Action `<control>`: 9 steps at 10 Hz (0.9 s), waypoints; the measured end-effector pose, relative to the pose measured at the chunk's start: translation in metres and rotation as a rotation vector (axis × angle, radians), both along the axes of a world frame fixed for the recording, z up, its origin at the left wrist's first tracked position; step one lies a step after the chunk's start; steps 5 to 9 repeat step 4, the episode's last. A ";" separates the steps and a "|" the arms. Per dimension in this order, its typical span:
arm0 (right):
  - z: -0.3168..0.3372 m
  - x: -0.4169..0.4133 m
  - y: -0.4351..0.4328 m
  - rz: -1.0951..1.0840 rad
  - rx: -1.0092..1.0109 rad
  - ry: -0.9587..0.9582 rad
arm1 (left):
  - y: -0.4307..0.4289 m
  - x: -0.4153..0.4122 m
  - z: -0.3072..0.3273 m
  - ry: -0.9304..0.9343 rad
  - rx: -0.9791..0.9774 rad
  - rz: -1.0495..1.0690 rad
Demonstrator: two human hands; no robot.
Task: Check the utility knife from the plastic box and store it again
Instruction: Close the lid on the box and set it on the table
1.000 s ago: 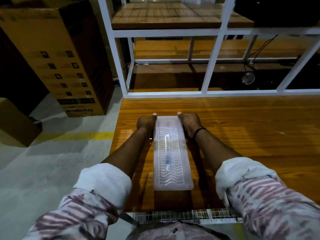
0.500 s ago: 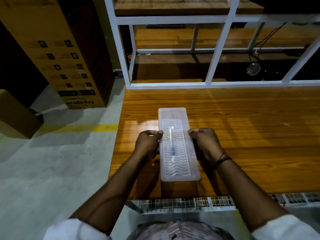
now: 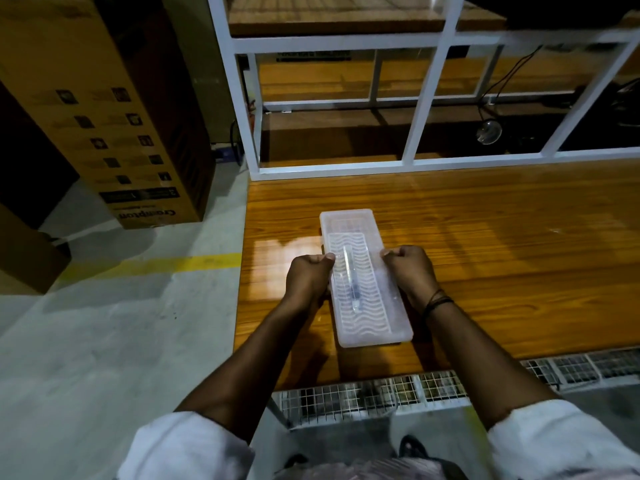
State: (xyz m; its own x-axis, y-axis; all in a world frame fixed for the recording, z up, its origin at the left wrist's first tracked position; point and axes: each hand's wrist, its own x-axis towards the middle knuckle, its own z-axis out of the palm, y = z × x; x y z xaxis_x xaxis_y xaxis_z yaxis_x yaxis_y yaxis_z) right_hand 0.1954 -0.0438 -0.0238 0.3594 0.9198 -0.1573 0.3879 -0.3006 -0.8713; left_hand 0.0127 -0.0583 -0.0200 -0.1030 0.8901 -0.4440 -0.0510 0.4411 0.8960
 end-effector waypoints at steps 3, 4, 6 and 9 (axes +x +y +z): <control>0.007 -0.019 -0.021 0.083 0.180 -0.473 | -0.008 0.014 0.023 0.507 0.141 -0.026; 0.008 -0.019 -0.020 0.110 0.164 -0.509 | -0.012 0.014 0.025 0.590 0.154 -0.017; 0.008 -0.019 -0.020 0.110 0.164 -0.509 | -0.012 0.014 0.025 0.590 0.154 -0.017; 0.008 -0.019 -0.020 0.110 0.164 -0.509 | -0.012 0.014 0.025 0.590 0.154 -0.017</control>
